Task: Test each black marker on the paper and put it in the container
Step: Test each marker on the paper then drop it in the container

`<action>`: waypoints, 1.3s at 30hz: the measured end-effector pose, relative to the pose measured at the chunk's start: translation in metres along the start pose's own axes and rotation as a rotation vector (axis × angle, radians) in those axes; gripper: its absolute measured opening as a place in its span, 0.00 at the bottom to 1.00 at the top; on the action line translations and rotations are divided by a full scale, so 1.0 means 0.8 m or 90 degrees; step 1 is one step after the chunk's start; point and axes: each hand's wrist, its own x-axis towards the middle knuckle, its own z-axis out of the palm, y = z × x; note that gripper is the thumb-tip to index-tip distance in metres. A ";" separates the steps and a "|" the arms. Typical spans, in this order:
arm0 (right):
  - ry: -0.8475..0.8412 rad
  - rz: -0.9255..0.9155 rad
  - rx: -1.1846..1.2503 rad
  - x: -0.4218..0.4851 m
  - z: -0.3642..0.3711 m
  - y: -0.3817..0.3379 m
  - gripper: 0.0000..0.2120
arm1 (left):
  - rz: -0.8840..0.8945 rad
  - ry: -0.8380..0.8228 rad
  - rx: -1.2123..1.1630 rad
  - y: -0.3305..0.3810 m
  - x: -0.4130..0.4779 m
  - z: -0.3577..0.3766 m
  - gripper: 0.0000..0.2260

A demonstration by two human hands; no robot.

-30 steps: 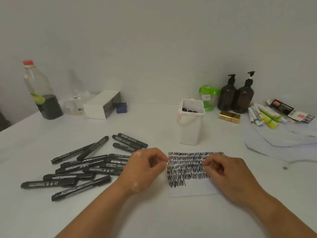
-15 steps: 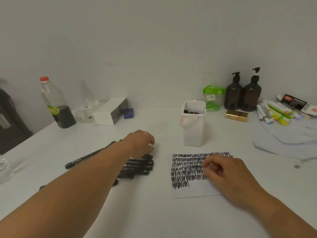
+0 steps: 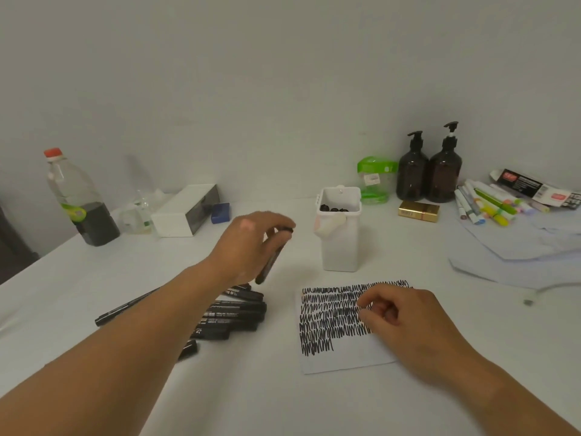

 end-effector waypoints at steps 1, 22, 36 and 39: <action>0.002 -0.004 -0.002 -0.001 0.000 -0.001 0.07 | -0.043 0.019 -0.075 0.010 -0.003 -0.007 0.07; -0.013 0.047 0.271 0.000 0.003 -0.015 0.10 | -0.373 -0.076 -0.703 0.051 -0.117 0.054 0.17; -0.080 0.088 0.443 -0.011 0.041 -0.051 0.05 | -0.035 -0.201 -0.270 0.102 -0.122 0.053 0.11; -0.103 0.103 0.467 -0.012 0.038 -0.052 0.06 | -0.042 -0.205 -0.282 0.103 -0.127 0.057 0.11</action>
